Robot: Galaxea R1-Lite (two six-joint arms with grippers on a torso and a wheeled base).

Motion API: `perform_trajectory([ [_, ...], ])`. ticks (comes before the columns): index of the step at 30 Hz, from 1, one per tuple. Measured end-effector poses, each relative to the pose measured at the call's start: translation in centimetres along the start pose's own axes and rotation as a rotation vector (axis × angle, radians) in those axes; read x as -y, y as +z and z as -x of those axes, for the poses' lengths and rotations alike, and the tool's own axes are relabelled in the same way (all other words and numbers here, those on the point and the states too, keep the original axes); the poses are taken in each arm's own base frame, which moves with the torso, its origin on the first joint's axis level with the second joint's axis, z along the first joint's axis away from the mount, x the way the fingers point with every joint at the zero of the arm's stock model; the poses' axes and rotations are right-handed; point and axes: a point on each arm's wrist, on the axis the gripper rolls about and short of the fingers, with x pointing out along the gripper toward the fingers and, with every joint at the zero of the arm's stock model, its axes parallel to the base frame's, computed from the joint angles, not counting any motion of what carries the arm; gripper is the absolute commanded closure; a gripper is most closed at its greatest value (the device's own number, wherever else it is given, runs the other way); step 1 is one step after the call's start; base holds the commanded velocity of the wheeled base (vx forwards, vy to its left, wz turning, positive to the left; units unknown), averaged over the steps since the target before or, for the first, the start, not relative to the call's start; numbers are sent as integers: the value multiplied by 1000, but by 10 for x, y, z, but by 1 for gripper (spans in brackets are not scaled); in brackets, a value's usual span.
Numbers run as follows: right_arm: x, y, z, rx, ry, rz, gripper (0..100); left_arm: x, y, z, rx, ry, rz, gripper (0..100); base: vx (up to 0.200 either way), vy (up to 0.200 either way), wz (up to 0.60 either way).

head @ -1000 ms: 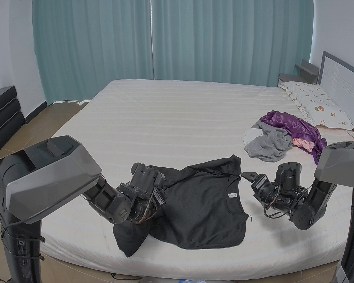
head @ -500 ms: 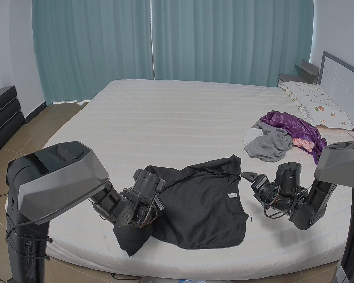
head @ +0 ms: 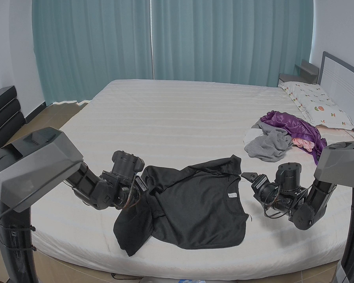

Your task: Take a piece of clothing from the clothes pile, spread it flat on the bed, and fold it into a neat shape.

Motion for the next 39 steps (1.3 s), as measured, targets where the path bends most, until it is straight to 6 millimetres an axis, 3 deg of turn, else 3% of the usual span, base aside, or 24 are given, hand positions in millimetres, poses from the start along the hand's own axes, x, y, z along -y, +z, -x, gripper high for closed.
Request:
perform_trajectory([
  [5,1,0,-1,-1,-4,-2,0,-6,37,3,69,-15,62,100,0,0,0],
  [8,2,-1,-1,-3,-6,-2,0,-11,50,4,77,-22,88,100,0,0,0],
  [9,2,-1,-2,-3,-6,-2,0,-12,50,4,72,-24,89,0,0,0,0],
  [15,3,-1,-2,-4,-9,-1,0,-9,34,8,24,-41,71,0,0,0,0],
  [22,4,-2,-2,-6,-12,-1,0,12,-8,15,-52,-81,-11,0,0,0,0],
  [29,3,-4,-2,-12,-12,2,0,19,-46,5,-79,-48,-86,0,0,0,0],
  [39,4,-6,-3,-17,-16,2,0,8,-55,-9,-76,21,-106,0,0,0,0],
])
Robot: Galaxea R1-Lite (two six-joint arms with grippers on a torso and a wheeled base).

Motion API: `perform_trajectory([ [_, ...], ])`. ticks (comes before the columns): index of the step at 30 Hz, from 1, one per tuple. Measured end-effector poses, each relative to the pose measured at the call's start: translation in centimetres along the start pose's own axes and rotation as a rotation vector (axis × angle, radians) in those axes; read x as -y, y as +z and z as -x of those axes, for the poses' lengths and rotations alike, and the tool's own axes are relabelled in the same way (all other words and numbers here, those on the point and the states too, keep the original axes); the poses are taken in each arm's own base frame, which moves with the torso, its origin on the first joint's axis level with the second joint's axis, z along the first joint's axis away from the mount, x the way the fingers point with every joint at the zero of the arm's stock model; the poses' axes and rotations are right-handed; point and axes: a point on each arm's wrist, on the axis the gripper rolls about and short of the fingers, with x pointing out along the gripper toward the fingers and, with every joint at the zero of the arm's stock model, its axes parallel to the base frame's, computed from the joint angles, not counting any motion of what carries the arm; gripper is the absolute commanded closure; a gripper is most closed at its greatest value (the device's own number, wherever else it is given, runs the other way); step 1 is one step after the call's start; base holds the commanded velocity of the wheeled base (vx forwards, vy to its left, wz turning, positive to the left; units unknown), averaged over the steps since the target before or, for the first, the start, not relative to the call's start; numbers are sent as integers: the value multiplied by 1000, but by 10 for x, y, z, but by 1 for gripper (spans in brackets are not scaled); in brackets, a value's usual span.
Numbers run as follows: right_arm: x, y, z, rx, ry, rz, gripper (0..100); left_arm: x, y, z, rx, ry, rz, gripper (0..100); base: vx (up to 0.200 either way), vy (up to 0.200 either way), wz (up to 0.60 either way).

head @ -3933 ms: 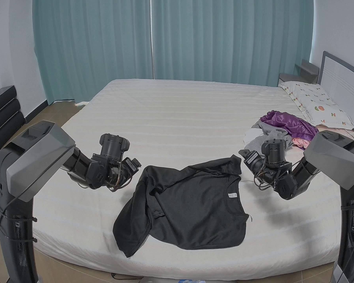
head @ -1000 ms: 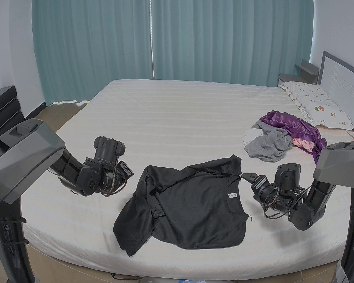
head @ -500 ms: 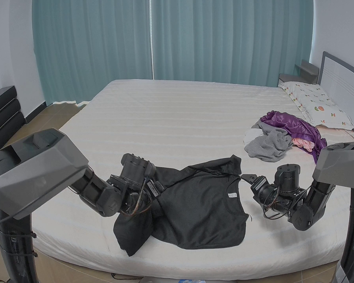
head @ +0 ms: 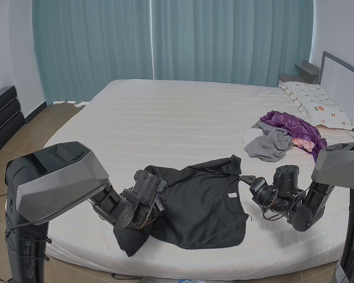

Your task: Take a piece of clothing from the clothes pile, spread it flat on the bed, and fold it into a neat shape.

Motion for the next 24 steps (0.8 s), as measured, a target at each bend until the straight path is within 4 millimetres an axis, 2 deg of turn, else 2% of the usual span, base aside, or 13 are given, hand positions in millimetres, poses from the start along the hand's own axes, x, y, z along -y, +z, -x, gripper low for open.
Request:
perform_trajectory([
  [11,2,-1,-1,-2,-5,0,0,-14,9,-7,25,58,15,0,0,0,0],
  [12,2,-1,-1,-2,-6,0,0,-15,9,-8,25,60,14,100,0,0,0],
  [20,2,-1,-1,-3,-6,-7,0,-20,7,-17,17,79,12,100,0,0,0],
  [24,2,-1,-1,-3,-6,-7,0,-23,12,-18,24,84,23,100,0,0,0],
])
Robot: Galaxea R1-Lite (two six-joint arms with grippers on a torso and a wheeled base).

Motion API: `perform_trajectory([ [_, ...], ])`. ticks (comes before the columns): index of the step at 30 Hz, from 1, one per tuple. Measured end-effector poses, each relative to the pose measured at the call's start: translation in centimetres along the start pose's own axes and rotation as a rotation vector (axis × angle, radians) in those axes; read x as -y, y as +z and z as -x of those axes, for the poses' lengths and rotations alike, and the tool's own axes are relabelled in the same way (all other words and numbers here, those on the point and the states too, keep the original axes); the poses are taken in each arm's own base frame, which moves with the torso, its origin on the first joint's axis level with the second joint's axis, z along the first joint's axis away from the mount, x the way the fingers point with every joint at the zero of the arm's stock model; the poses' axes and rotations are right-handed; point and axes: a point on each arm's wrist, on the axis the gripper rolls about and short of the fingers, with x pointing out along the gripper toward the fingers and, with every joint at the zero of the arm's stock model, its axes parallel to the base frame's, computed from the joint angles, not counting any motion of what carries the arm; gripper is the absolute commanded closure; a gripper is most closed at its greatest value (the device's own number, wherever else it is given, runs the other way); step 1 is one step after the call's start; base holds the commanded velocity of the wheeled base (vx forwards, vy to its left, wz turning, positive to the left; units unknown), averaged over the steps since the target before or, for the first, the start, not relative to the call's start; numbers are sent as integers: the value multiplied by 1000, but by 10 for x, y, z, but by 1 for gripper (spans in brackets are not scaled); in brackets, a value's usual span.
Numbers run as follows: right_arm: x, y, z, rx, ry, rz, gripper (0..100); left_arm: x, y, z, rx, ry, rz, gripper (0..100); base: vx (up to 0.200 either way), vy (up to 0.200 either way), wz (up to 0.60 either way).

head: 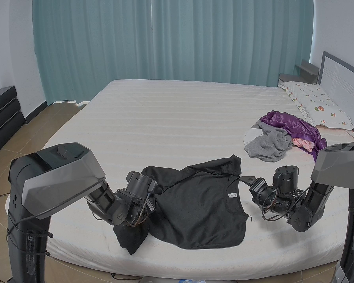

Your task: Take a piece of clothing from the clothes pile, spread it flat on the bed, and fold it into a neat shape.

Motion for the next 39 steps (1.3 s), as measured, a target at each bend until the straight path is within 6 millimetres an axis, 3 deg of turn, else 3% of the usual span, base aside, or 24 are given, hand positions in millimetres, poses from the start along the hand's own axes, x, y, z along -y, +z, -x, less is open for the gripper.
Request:
perform_trajectory([
  [4,0,0,0,0,-1,0,0,-4,14,4,22,-4,32,100,0,0,0],
  [21,0,-3,-1,-9,-3,4,0,-31,110,34,100,-135,213,100,0,0,0],
  [29,1,-4,-1,-11,-6,6,0,-31,146,27,158,-185,263,100,0,0,0],
  [39,2,-5,-3,-13,-9,6,0,-10,179,6,247,-251,242,100,0,0,0],
])
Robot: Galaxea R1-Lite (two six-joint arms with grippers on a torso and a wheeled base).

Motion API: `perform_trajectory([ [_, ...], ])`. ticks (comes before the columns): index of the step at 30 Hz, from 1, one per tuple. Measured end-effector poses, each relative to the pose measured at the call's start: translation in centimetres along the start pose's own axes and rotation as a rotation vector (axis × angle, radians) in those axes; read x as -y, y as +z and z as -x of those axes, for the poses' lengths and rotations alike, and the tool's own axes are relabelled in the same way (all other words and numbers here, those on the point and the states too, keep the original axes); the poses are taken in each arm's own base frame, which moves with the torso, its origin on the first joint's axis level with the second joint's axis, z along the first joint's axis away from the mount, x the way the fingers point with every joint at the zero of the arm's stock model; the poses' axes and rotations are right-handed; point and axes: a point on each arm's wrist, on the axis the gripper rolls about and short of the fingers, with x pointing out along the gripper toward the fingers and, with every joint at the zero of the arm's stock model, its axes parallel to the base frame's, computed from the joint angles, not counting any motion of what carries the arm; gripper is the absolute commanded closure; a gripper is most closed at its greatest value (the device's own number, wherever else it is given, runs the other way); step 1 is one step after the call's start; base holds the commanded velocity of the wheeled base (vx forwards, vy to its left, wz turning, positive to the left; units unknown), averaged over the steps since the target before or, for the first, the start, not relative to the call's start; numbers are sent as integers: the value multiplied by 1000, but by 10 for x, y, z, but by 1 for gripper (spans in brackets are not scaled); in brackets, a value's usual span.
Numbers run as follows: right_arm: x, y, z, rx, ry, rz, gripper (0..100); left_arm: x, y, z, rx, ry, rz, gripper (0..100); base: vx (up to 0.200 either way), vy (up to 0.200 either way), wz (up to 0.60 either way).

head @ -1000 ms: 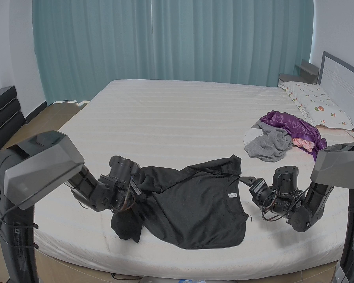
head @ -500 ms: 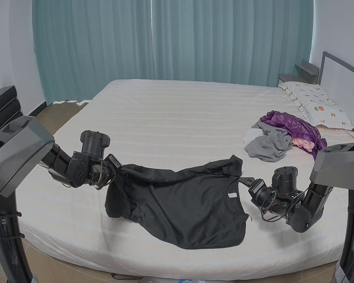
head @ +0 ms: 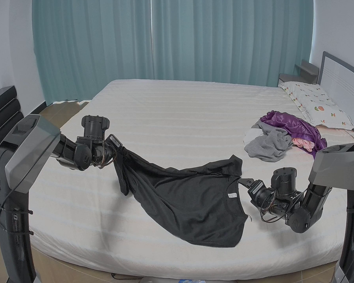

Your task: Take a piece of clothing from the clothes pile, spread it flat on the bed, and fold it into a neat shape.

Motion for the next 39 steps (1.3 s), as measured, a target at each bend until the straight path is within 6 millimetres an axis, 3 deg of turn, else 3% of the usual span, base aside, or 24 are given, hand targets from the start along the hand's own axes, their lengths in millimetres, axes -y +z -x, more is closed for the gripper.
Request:
perform_trajectory([
  [1,0,0,0,-1,0,1,0,-1,0,-5,1,4,-12,0,0,0,0],
  [11,-1,-4,0,-9,2,6,0,-22,4,-36,22,67,-18,0,0,0,0],
  [20,-1,-4,0,-11,2,6,0,-61,14,-42,12,156,29,0,0,0,0],
  [28,-1,-4,0,-10,1,5,0,-87,10,-25,-74,195,50,0,0,0,0],
  [39,3,-6,-3,-16,-11,13,0,-93,13,23,-105,223,58,0,0,0,0],
])
